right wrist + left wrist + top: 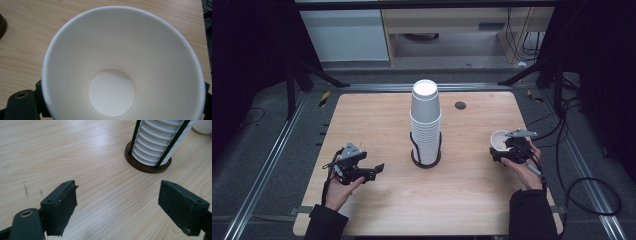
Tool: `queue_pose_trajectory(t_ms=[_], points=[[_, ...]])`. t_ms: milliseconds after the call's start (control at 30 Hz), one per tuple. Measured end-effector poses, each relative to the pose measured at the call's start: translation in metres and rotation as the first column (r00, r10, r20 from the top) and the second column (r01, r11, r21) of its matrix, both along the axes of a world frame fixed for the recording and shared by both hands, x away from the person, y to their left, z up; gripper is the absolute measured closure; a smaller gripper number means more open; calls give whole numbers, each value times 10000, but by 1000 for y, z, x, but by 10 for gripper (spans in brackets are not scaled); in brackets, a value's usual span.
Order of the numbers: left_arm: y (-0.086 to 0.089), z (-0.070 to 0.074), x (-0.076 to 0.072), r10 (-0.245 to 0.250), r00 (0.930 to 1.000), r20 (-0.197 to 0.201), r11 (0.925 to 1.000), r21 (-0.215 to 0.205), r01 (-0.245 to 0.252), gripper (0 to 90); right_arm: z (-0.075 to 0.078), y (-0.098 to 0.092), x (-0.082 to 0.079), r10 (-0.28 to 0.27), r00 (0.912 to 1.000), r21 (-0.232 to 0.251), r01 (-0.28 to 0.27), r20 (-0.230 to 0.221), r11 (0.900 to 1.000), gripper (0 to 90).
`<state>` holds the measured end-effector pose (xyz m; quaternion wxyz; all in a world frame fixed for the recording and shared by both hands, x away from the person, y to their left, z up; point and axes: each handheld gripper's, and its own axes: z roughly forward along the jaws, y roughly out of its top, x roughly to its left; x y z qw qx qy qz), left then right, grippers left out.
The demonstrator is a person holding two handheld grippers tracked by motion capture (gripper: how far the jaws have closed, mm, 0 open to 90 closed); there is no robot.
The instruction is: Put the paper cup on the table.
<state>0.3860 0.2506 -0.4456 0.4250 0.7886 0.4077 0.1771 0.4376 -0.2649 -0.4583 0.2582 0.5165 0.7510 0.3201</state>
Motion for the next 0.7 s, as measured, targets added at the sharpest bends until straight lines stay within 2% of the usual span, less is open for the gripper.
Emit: queue_pose_trajectory(t_ms=[533,700], points=[[-1,-1,0,-28,10000,-17,10000,22,28,147,-5,0,1,70,9998,-104,-72,-194,9999,128],[-1,-1,0,-23,10000,-22,10000,23,23,147,-5,-1,2,101,9994,107,-98,-316,9999,83]])
